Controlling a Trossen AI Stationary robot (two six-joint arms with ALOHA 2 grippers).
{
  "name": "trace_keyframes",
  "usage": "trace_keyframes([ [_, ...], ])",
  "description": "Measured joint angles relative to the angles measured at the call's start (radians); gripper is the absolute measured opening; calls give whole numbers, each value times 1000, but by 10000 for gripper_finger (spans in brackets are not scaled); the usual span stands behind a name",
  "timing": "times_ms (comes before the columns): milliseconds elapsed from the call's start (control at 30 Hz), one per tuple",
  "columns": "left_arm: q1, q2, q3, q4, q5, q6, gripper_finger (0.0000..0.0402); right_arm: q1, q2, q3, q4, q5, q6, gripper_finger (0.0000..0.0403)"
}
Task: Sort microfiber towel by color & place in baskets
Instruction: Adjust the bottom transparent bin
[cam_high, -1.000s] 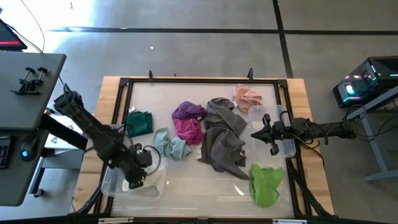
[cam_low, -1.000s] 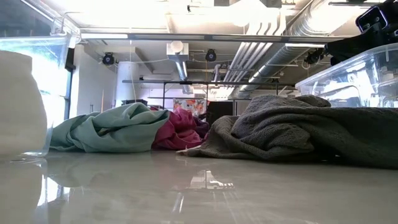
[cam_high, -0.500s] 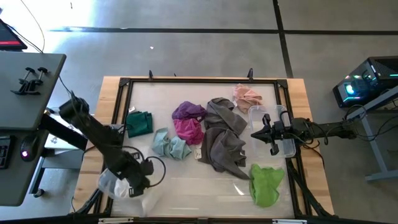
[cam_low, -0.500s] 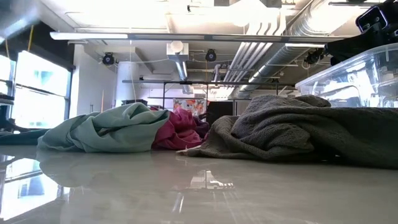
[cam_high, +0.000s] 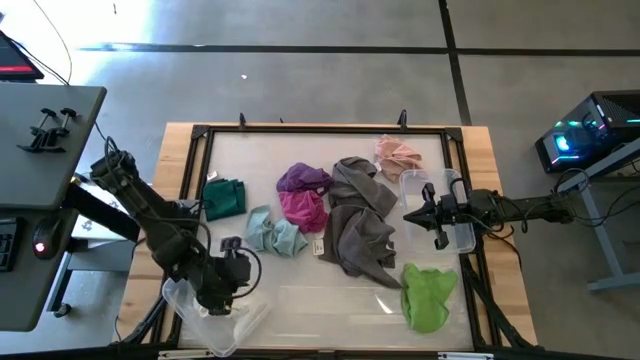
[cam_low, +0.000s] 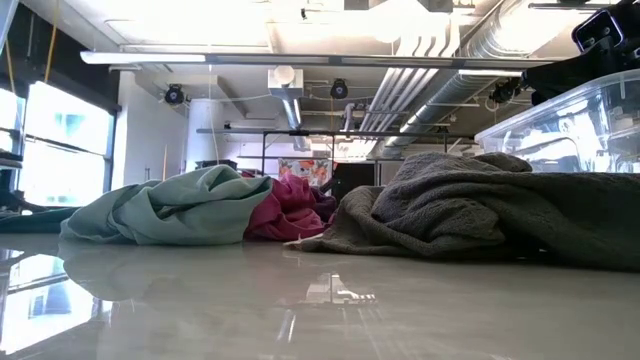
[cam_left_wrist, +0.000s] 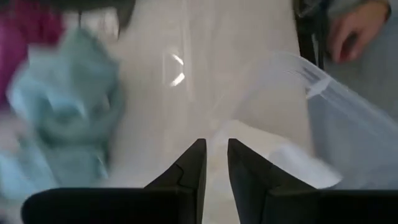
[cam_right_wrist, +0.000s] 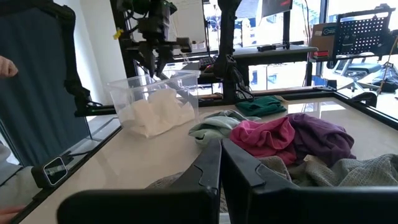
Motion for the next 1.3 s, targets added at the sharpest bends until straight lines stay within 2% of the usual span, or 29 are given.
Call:
trace_keyframes([
  [67,8,0,0,8,-20,110,66,0,0,0,0,0,0,0],
  [167,53,0,0,1,-5,170,93,0,0,0,0,0,0,0],
  [400,138,-4,-37,-12,149,256,175,0,0,0,0,0,0,0],
  [533,165,-4,-44,-5,197,293,203,0,0,0,0,0,0,0],
  [800,171,-3,-44,-5,212,342,194,0,0,0,0,0,0,0],
  [1000,171,-1,-45,0,133,338,175,0,0,0,0,0,0,0],
  [1200,176,-21,35,5,119,348,173,0,0,0,0,0,0,0],
  [1300,157,-27,57,10,153,371,173,0,0,0,0,0,0,0],
])
